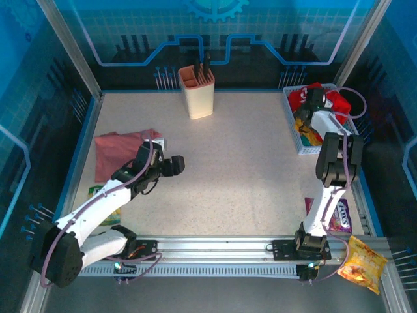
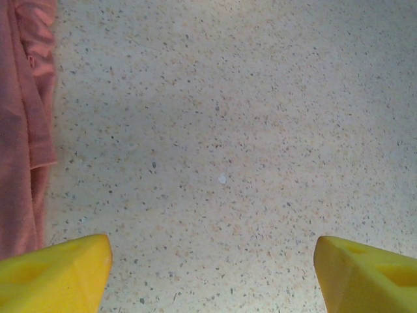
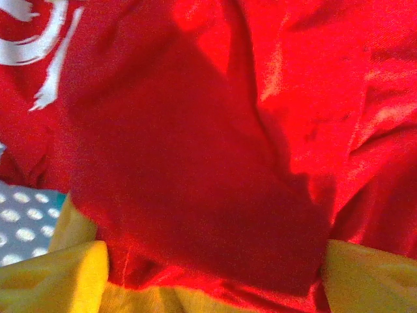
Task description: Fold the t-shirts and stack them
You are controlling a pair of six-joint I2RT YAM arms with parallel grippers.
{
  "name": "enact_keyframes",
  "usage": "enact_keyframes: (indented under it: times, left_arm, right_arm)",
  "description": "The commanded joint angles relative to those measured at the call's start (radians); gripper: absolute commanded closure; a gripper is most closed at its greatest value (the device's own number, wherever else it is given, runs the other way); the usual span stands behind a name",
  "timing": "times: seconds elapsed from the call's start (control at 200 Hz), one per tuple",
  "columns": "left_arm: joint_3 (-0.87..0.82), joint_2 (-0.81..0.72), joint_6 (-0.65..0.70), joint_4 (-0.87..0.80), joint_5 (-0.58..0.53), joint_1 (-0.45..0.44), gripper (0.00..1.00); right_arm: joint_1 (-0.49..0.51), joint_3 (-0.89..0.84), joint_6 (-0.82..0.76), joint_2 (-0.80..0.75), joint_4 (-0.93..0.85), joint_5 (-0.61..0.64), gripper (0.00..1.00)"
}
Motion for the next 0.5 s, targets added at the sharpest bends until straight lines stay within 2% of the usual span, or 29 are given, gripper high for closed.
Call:
enact_keyframes:
  times: [0.0, 0.095, 0.365, 0.465, 0.49]
  left_arm:
    - [-0.028, -0.015, -0.033, 0.029, 0.042, -0.009, 0.18]
    - [-0.041, -0.007, -0.044, 0.047, 0.055, -0.014, 0.18]
    - [-0.043, 0.030, -0.050, 0.071, 0.069, -0.035, 0.18]
    - [-0.039, 0.043, -0.050, 0.080, 0.072, -0.041, 0.18]
    - [-0.038, 0.045, -0.051, 0.081, 0.073, -0.041, 0.18]
  right_arm:
    - [-0.031, 0.060, 0.034, 0.039, -0.037, 0.011, 0.22]
    - [-0.045, 0.064, 0.037, 0.046, -0.035, 0.006, 0.30]
    - [-0.057, 0.024, -0.008, -0.025, 0.014, 0.031, 0.74]
    - [-0.056, -0.018, -0.014, -0.078, 0.048, 0.048, 0.78]
    - [-0.057, -0.034, -0.014, -0.095, 0.061, 0.054, 0.82]
